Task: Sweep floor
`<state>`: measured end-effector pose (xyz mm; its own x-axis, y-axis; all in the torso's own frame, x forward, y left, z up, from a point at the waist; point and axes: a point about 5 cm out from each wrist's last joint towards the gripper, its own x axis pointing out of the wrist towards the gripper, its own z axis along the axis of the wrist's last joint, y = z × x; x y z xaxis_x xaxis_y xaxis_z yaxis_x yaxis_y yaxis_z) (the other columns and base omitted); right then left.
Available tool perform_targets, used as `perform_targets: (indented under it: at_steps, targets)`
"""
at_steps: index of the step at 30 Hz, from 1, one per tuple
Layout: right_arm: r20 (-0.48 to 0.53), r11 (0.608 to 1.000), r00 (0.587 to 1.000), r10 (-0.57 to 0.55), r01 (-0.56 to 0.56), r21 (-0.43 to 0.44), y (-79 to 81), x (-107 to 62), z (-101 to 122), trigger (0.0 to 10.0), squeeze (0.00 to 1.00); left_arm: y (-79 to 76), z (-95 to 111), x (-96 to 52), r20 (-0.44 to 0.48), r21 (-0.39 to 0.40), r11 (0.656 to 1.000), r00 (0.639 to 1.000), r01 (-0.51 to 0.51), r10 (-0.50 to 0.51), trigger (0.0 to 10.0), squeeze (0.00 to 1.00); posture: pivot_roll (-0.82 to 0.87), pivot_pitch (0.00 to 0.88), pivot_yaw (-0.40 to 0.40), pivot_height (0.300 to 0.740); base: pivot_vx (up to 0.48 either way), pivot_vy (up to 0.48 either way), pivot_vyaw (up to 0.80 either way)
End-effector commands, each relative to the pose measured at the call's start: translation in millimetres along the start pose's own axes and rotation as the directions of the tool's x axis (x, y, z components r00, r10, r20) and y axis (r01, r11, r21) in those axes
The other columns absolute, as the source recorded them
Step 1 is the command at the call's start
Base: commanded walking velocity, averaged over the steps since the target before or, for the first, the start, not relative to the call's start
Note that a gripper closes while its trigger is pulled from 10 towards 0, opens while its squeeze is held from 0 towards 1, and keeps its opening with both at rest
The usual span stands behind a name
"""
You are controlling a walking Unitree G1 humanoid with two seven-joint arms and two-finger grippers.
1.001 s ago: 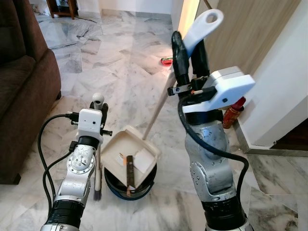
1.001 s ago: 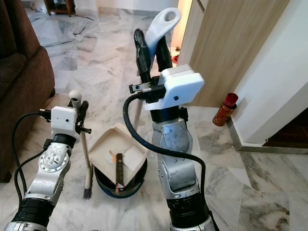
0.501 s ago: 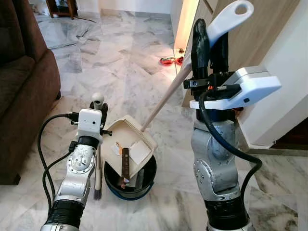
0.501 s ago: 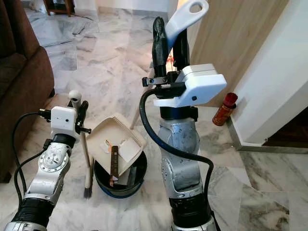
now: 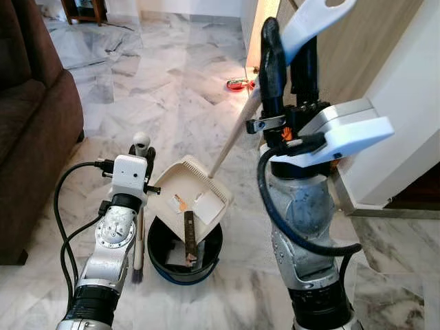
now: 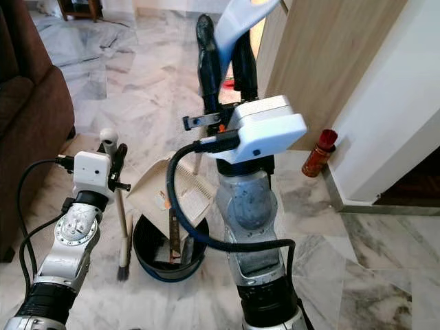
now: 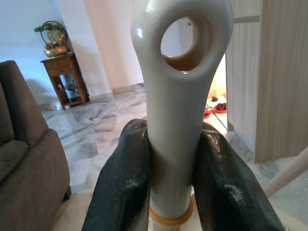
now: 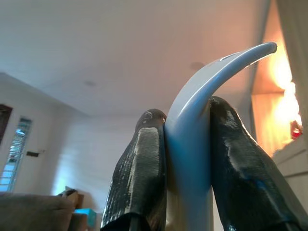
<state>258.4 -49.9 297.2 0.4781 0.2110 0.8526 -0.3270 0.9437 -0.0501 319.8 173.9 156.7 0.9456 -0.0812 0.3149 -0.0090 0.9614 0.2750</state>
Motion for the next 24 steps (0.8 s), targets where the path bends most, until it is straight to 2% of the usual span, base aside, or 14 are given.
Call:
perform_targets:
  at_steps: [1,11,13,15,19,21,24]
  targets:
    - [0.122,1.0,0.993,-0.005,0.002,0.021,3.9,7.2,22,10.0,0.0,-0.9,12,1.9,0.066,0.023,1.0,0.998,0.014,-0.015,10.0,0.0,0.23,0.144,-0.088,0.74,0.0,0.0,0.0]
    - [0.104,1.0,0.994,0.017,-0.019,0.016,7.1,5.6,19,10.0,0.0,0.6,11,1.3,0.062,0.031,0.999,0.998,0.013,-0.015,10.0,0.0,0.23,0.147,-0.092,0.74,0.0,0.0,0.0]
    - [0.101,1.0,0.995,0.02,-0.021,0.016,7.9,5.2,18,10.0,0.0,0.1,11,1.0,0.066,0.059,0.998,0.997,0.027,-0.031,10.0,0.0,0.23,0.147,-0.092,0.74,0.0,0.0,0.0]
    - [0.067,0.999,0.997,0.042,-0.044,0.021,10.9,4.6,13,10.0,0.0,-2.5,11,0.0,0.072,0.098,0.994,0.995,0.056,-0.063,10.0,0.0,0.23,0.148,-0.095,0.74,0.0,0.0,0.0]
    - [-0.002,0.994,0.994,0.107,-0.107,0.036,18.4,1.6,3,10.0,0.0,-2.9,10,-0.4,0.069,0.09,0.995,0.996,0.048,-0.054,10.0,0.0,0.23,0.148,-0.098,0.74,0.0,0.0,0.0]
    - [-0.068,0.993,0.991,0.113,-0.111,0.029,20.3,-1.6,-6,10.0,0.0,-3.6,10,-0.6,0.068,0.089,0.995,0.996,0.047,-0.053,10.0,0.0,0.23,0.148,-0.1,0.74,0.0,0.0,0.0]
    - [-0.039,0.995,0.995,0.096,-0.096,0.008,17.2,-2.6,-3,10.0,0.0,-5.4,11,-1.2,0.074,0.101,0.993,0.995,0.058,-0.066,10.0,0.0,0.23,0.15,-0.102,0.74,0.0,0.0,0.0]
